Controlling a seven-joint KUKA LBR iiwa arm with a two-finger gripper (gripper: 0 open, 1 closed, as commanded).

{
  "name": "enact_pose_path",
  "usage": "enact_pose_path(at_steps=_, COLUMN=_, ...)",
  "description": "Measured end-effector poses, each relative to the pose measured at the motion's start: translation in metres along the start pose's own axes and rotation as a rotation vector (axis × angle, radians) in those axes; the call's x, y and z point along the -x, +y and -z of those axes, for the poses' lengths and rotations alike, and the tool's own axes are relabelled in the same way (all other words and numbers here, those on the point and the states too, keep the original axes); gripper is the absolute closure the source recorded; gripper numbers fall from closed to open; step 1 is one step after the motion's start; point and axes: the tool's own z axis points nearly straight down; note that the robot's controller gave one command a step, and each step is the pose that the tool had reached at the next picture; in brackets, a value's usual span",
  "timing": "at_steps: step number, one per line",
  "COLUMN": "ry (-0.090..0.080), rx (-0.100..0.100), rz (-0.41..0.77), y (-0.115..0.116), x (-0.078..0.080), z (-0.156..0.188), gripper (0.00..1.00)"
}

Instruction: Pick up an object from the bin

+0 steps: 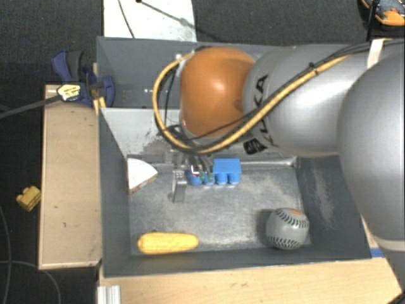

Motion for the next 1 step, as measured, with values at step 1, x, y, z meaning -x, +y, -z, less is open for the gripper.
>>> enact_pose_path(at_steps=1, ry=-0.008, rx=0.001, rz=-0.006, y=-0.0012, x=0.0021, z=0.0047, gripper=0.00)
